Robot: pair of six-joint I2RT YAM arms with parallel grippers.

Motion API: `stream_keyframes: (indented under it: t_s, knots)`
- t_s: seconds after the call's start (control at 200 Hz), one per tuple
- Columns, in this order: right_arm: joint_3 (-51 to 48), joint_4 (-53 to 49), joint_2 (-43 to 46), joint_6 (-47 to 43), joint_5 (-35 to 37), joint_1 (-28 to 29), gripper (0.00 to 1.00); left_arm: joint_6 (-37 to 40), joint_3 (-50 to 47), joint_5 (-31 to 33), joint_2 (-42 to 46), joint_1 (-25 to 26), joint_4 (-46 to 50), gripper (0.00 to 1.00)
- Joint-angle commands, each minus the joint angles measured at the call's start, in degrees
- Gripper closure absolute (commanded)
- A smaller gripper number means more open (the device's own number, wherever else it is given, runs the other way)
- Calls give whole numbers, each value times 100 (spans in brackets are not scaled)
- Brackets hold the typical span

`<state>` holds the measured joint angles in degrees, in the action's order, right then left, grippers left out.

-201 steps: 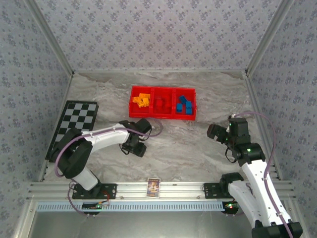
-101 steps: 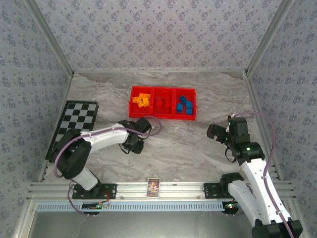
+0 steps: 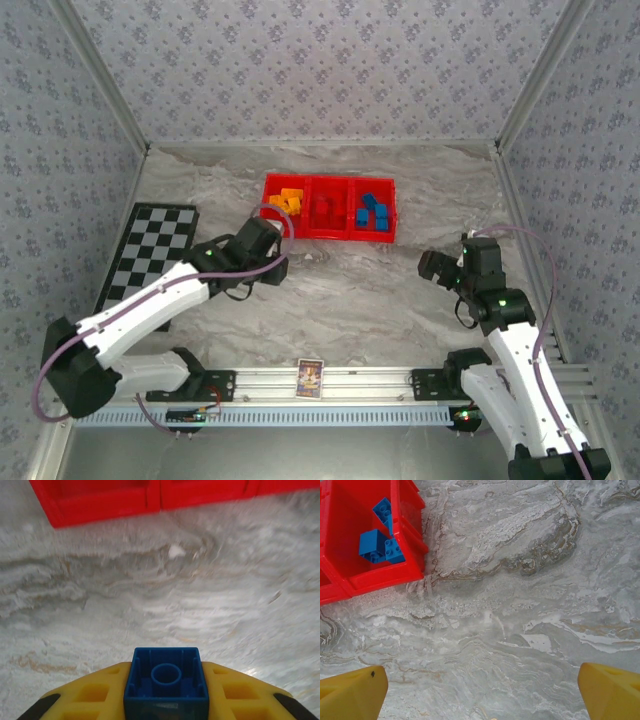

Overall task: Sort the legos into containers by color
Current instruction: Pick up the lego from the middle-left of the table, then place the lego in the container.

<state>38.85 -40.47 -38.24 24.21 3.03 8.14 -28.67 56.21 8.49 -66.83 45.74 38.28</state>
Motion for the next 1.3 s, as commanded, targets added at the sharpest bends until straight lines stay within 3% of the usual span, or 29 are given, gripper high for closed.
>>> stream_keyframes:
  t_s: [0.0, 0.145, 0.41, 0.76, 1.059, 1.114, 1.209, 1.294]
  knots:
    - [-9, -23, 27, 61, 29, -34, 0, -107, 188, 257, 303, -29, -723, 92]
    - [-24, 8, -21, 72, 59, -41, 0, 53, 614, 290, -145, -49, -1934, 93]
    - [28, -154, 169, 66, 96, -50, 0, 163, 2929, -302, -2799, -80, -2806, 94]
    - [134, -365, 528, 62, 226, -50, 0, 23, 5961, -341, -5789, -92, -2087, 98]
    - [167, -392, 548, 25, 189, -41, 0, -43, 7195, -56, -6998, -82, -1648, 95]
    - [158, -376, 550, 40, 196, -40, 0, -27, 7321, -12, -7113, -82, -1583, 92]
    - [123, -335, 554, 41, 194, -19, 0, -1, 7438, -19, -7210, -74, -1561, 77]
    - [96, -296, 545, 49, 198, -4, 0, 68, 7507, -120, -7247, -75, -1561, 56]
